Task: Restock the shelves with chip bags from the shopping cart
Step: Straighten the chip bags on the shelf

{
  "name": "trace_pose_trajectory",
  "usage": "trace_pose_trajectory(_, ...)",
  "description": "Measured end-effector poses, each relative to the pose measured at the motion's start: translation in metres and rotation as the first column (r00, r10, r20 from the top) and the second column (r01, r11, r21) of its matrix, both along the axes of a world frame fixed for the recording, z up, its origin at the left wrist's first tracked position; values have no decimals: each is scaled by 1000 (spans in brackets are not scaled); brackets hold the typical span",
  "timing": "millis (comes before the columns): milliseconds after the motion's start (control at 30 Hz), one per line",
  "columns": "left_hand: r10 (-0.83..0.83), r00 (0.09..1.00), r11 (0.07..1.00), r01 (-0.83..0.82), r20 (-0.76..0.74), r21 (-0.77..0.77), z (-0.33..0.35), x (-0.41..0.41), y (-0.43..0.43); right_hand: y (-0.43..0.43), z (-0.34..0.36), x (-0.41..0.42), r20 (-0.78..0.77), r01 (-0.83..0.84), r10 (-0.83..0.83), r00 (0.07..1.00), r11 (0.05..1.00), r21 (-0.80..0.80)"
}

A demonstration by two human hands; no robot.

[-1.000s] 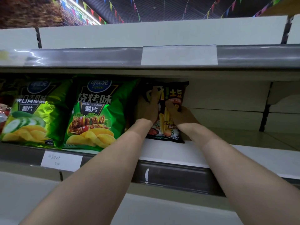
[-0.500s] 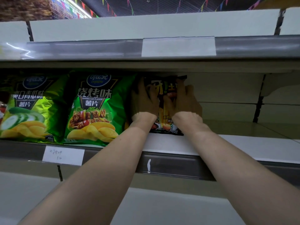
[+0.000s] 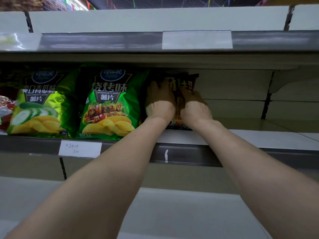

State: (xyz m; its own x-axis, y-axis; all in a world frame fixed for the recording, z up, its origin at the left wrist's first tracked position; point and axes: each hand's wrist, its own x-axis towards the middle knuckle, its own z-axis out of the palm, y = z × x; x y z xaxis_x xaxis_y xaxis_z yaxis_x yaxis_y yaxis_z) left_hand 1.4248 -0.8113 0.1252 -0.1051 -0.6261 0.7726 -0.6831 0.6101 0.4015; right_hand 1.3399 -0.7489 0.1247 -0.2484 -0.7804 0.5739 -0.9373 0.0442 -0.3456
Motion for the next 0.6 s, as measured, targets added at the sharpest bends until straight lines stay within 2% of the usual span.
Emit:
trace_pose_trajectory(167, 53, 998, 986, -49, -19, 158, 3, 9, 35, 18, 4, 11, 58, 46, -47, 997, 999, 21)
trace_pose_trajectory(267, 28, 992, 991, -12, -122, 133, 7, 19, 56, 34, 1, 19, 31, -86, 88, 996, 994, -70)
trace_pose_trajectory(433, 49, 974, 996, -32, -219, 80, 14, 46, 101, 65, 6, 42, -42, -206, 203, 978, 974, -94)
trace_pose_trajectory(600, 255, 936, 961, -218, -243, 171, 6, 94, 138, 104, -1, 80, -68, -337, 331, 941, 937, -92)
